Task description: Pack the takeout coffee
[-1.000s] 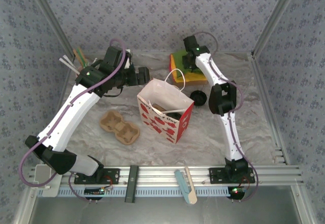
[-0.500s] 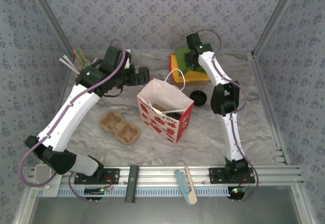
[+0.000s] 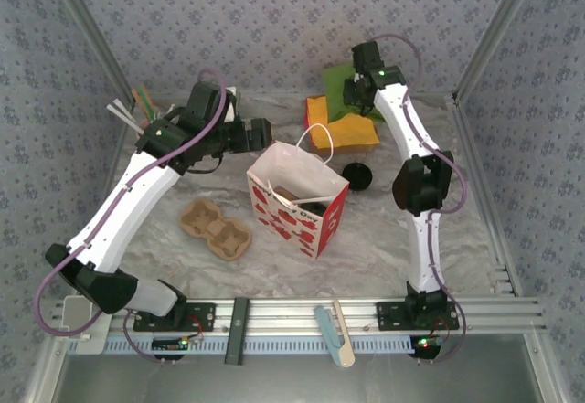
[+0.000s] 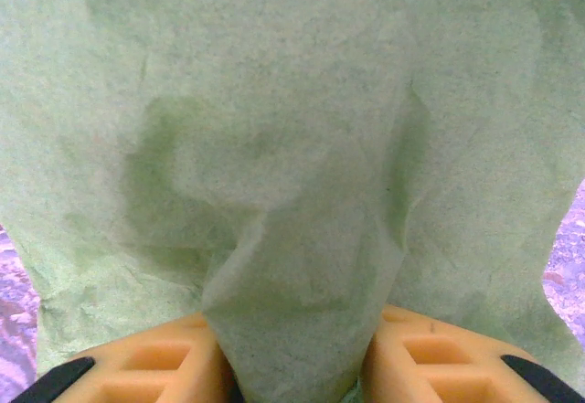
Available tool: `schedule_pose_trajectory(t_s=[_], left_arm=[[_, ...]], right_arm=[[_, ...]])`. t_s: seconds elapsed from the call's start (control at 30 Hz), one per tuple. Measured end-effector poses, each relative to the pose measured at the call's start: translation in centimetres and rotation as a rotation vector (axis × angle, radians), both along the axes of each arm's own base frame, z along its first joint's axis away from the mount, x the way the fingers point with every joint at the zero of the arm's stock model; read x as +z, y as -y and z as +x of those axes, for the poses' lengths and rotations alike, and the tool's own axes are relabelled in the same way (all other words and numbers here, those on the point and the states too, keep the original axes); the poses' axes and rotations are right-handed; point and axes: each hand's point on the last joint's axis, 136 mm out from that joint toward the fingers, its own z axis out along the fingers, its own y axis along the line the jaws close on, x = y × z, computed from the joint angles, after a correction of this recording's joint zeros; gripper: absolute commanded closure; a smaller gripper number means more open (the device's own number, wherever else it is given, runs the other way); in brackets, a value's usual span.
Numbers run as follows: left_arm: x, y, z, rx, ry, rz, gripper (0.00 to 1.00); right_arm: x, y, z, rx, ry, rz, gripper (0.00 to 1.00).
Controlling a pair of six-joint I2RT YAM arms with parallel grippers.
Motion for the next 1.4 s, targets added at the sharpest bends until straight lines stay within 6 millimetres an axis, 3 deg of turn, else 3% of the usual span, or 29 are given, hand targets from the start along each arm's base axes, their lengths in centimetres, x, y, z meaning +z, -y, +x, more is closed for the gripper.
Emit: schedule_pose_trajectory(t_s=[0.33, 0.47, 0.6, 0.83, 1.0, 1.17, 1.4], left_arm=[[-0.4, 0.0, -0.3, 0.001, 0.0, -0.009, 0.0], [-0.1, -0.1, -0.3, 0.0, 0.017, -0.023, 0.0], [0.1, -0.1, -0.5, -0.004, 0.036, -0.039, 0.0], [0.0, 0.1, -0.9, -0.02, 0.056, -0.068, 0.0], [0.0, -0.1, -1.2, -0.022, 0.068, -0.077, 0.0], [0.8, -0.7, -2.1, -0.023, 0.099, -0.097, 0.0], [1.5, -1.7, -3.4, -0.019, 0.134, -0.118, 0.0]], right_arm=[[1.5, -0.4, -1.8, 0.008, -0.01, 0.059, 0.63], [4.1, -0.7, -3.4, 0.026, 0.01, 0.108, 0.63], [8.2, -1.2, -5.7, 0.055, 0.052, 0.175, 0.63], [14.7, -2.3, -11.2, 0.123, 0.137, 0.246, 0.64], [17.9, -5.4, -16.3, 0.223, 0.194, 0.207, 0.63], [19.3, -9.5, -21.8, 0.35, 0.247, 0.062, 0.63], [18.7, -11.4, -25.7, 0.42, 0.287, -0.181, 0.61]])
